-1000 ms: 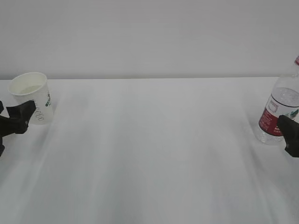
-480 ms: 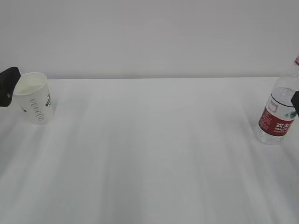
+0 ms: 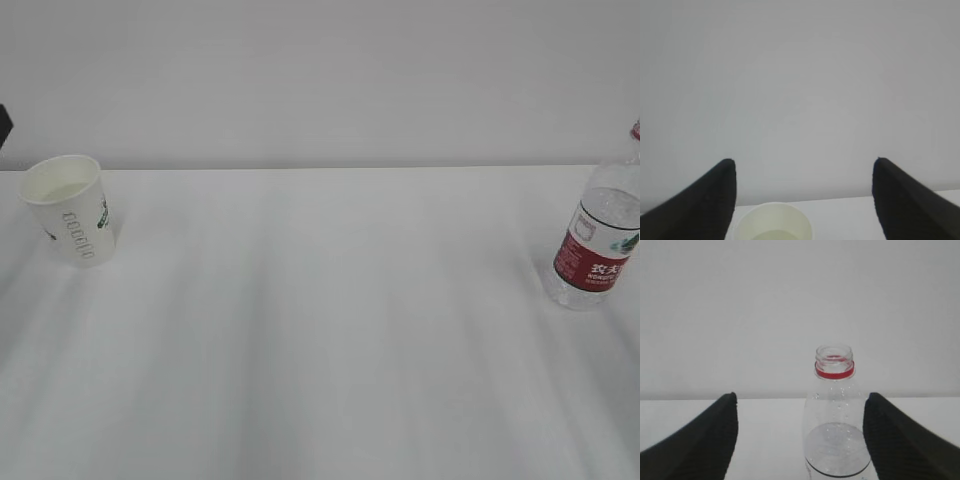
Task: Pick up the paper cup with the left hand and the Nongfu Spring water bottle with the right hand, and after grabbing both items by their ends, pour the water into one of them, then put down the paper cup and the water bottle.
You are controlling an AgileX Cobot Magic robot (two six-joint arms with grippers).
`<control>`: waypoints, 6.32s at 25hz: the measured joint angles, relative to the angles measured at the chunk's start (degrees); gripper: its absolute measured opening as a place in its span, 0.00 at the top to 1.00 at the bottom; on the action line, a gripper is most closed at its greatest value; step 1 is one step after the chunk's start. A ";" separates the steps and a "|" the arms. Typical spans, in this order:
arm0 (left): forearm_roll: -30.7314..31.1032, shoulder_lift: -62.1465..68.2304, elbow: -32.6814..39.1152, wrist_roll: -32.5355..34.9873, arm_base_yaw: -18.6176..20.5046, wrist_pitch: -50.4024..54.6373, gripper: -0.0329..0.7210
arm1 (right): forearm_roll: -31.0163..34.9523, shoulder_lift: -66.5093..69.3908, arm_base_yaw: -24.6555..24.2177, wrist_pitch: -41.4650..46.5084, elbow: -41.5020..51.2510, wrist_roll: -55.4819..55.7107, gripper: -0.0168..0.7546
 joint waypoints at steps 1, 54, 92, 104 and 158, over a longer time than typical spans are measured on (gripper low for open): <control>0.00 -0.79 0.00 0.00 0.00 0.58 0.14 | 0.00 -0.75 0.00 0.68 -0.09 0.05 0.22; 2.60 -50.21 0.42 0.00 0.00 50.64 0.17 | -32.03 -39.63 0.00 42.31 -6.03 31.98 0.22; -6.60 -67.89 -7.54 6.51 0.00 95.96 0.20 | -94.01 -45.73 0.00 34.55 -7.87 94.06 0.22; -8.38 -67.89 -10.09 7.47 0.00 102.67 0.22 | -94.11 -45.73 0.00 34.55 -8.02 94.06 0.22; -9.26 -68.23 -26.14 7.56 0.00 109.97 0.25 | 4.84 -56.36 1.09 83.07 -17.13 -12.10 0.34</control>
